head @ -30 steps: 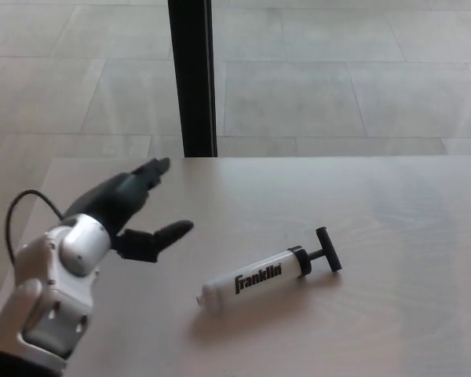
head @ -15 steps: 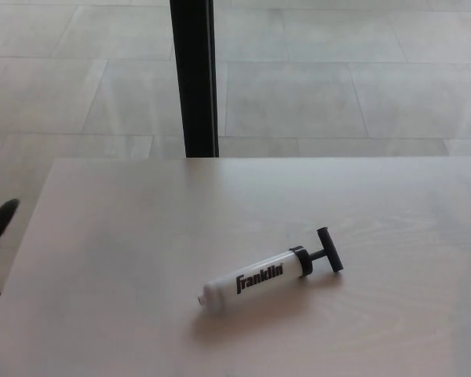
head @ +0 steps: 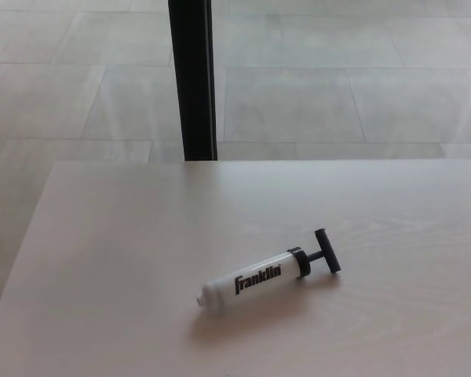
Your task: The robot uses its left hand to lift the air pump kept on the middle of the desk and use the right hand to compress the handle
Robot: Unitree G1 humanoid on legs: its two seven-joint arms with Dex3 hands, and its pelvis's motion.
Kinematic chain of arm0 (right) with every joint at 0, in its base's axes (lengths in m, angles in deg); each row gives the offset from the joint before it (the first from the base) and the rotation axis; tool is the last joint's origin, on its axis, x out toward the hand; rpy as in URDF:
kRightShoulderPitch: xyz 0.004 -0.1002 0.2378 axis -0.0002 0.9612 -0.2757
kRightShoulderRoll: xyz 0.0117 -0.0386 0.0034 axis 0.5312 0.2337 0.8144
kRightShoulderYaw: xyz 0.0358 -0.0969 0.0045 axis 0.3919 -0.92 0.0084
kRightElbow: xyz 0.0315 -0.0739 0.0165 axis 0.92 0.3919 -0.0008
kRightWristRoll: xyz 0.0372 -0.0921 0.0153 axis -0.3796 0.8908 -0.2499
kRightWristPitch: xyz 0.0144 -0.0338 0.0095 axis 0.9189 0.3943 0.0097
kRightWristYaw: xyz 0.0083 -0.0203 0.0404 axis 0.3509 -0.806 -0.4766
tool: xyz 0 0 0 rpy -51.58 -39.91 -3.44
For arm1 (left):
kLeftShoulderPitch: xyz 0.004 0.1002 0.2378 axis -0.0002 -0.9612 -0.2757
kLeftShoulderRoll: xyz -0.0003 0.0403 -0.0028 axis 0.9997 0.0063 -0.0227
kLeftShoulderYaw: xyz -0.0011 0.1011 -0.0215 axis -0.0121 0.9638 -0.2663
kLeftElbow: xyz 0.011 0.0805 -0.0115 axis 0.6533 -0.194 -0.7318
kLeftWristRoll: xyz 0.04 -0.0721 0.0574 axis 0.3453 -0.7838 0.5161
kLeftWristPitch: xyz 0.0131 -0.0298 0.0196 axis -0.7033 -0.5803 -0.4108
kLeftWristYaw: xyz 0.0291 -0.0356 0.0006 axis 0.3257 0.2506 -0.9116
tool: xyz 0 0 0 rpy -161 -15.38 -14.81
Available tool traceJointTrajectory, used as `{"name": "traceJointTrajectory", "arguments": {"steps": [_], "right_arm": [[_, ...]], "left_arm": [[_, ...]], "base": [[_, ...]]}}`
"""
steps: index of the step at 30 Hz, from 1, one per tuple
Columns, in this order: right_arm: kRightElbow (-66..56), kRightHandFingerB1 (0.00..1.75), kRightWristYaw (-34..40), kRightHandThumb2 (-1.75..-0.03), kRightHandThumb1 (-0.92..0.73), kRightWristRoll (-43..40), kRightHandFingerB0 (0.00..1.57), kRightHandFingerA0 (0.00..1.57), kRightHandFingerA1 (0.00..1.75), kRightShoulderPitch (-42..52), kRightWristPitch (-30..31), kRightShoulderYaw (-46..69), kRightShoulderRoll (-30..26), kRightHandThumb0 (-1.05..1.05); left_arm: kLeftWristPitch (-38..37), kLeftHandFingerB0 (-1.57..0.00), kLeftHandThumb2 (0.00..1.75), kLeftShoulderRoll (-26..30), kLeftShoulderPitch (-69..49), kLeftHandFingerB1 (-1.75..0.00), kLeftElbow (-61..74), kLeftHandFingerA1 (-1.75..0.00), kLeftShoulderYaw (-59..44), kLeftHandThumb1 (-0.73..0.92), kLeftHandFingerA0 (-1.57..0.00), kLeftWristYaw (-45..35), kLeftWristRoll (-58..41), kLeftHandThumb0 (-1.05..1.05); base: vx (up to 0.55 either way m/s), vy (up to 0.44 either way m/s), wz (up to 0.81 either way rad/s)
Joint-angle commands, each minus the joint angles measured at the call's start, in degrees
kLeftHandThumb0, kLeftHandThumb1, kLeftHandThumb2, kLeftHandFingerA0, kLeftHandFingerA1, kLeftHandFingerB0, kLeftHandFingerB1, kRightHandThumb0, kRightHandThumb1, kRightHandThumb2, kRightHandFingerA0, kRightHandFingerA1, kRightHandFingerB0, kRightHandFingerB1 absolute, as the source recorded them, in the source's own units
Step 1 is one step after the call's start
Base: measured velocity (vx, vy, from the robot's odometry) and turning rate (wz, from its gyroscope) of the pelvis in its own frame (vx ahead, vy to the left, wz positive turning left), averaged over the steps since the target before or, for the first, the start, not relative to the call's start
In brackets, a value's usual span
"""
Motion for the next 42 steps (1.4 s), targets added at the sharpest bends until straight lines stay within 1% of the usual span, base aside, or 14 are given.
{"name": "traceJointTrajectory", "arguments": {"steps": [1, 3, 7, 8, 14, 17, 18, 19, 26, 27, 30, 31, 32, 42], "right_arm": [[17.6, 0.40, 3.7, -0.77, -0.92, -12.9, 0.36, 0.42, 0.61, 7.7, -8.4, 21.9, -5.0, -0.88], [23.1, 0.40, 2.2, -0.74, -0.92, -17.5, 0.33, 0.41, 0.65, 5.7, -8.9, 25.6, -4.8, -0.88], [26.2, 0.51, 1.5, -1.14, -0.75, -18.5, 0.27, 0.41, 0.69, 4.9, -8.2, 27.8, -5.0, -0.83], [27.3, 0.38, 0.9, -0.73, -0.92, -18.2, 0.31, 0.40, 0.66, 5.0, -9.0, 27.9, -5.0, -0.91], [31.7, 0.38, 0.1, -0.70, -0.92, -16.7, 0.27, 0.43, 0.59, 5.1, -8.7, 27.8, -5.3, -0.87], [33.7, 0.38, -0.6, -0.71, -0.92, -15.1, 0.25, 0.43, 0.56, 5.6, -8.8, 25.9, -4.4, -0.86], [33.4, 0.50, -2.0, -1.10, -0.71, -14.5, 0.19, 0.36, 0.62, 6.8, -9.4, 24.9, -3.4, -0.86], [32.9, 0.38, -2.5, -0.67, -0.91, -14.5, 0.26, 0.46, 0.60, 7.3, -9.6, 24.2, -2.3, -0.92], [32.2, 0.35, -3.1, -0.68, -0.92, -13.2, 0.23, 0.44, 0.55, 9.2, -10.3, 17.5, -1.5, -0.90], [33.0, 0.47, -3.5, -1.09, -0.72, -12.0, 0.14, 0.39, 0.62, 9.7, -11.1, 15.5, -1.4, -0.83], [33.4, 0.47, -3.5, -1.09, -0.72, -13.0, 0.14, 0.39, 0.62, 10.4, -11.9, 13.8, -1.6, -0.83], [32.4, 0.33, -3.4, -0.66, -0.86, -11.6, 0.17, 0.42, 0.52, 11.7, -11.6, 11.4, -1.1, -0.77], [31.1, 0.46, -4.7, -1.02, -0.66, -11.7, 0.09, 0.30, 0.59, 12.6, -11.7, 10.7, -0.5, -0.75], [30.8, 0.33, -6.8, -0.64, -0.81, -13.5, 0.19, 0.36, 0.54, 13.9, -14.4, 4.9, 0.8, -0.70]], "left_arm": [[-12.4, -0.17, 0.64, -1.7, -12.8, -0.37, -26.8, -0.55, -27.8, 0.79, -0.29, 12.4, -24.3, -0.75], [-11.7, -0.16, 0.97, -2.5, -14.1, -0.48, -26.6, -0.61, -25.0, 0.62, -0.30, 13.0, -20.9, -0.73], [-12.1, -0.25, 0.63, -2.8, -16.8, -0.38, -27.8, -0.61, -21.4, 0.78, -0.36, 11.8, -17.2, -0.74], [-12.4, -0.26, 0.63, -2.6, -16.8, -0.39, -28.4, -0.62, -21.6, 0.77, -0.38, 11.2, -17.6, -0.73], [-13.1, -0.18, 0.96, -1.6, -14.1, -0.48, -31.0, -0.59, -22.8, 0.61, -0.31, 9.9, -20.6, -0.73], [-14.0, -0.28, 0.62, -1.2, -13.6, -0.42, -32.5, -0.62, -22.7, 0.76, -0.43, 9.7, -21.7, -0.70], [-14.4, -0.27, 0.63, -1.1, -13.7, -0.40, -33.0, -0.62, -22.0, 0.78, -0.44, 9.5, -21.4, -0.71], [-14.7, -0.25, 0.63, -1.2, -14.1, -0.40, -33.2, -0.63, -21.3, 0.79, -0.43, 9.0, -21.3, -0.70], [-16.1, -0.22, 0.63, -1.6, -16.6, -0.42, -33.9, -0.66, -18.3, 0.79, -0.44, 8.7, -23.9, -0.70], [-16.0, -0.22, 0.63, -1.4, -16.6, -0.41, -33.8, -0.63, -17.7, 0.78, -0.45, 9.1, -24.3, -0.69], [-16.1, -0.22, 0.63, -1.0, -16.6, -0.41, -33.8, -0.63, -16.2, 0.78, -0.45, 9.4, -25.5, -0.69], [-16.8, -0.25, 0.63, -0.5, -16.5, -0.39, -35.1, -0.59, -15.1, 0.79, -0.46, 9.1, -25.3, -0.69], [-16.6, -0.25, 0.63, -0.2, -16.6, -0.39, -35.1, -0.57, -14.5, 0.80, -0.46, 8.9, -25.3, -0.69], [-16.5, -0.26, 0.63, 1.5, -16.4, -0.42, -34.8, -0.59, -8.7, 0.79, -0.45, 9.0, -27.9, -0.67]], "base": [[0.00, 0.000, 0.00], [0.00, 0.000, 0.00], [0.00, 0.000, 0.00], [0.00, 0.000, 0.00], [0.00, 0.000, 0.00], [0.00, 0.000, 0.00], [0.00, 0.000, 0.00], [0.00, 0.000, 0.00], [0.00, 0.000, 0.00], [0.00, 0.000, 0.00], [0.00, 0.000, 0.00], [0.00, 0.000, 0.00], [0.00, 0.000, 0.00], [0.00, 0.000, 0.00]]}}
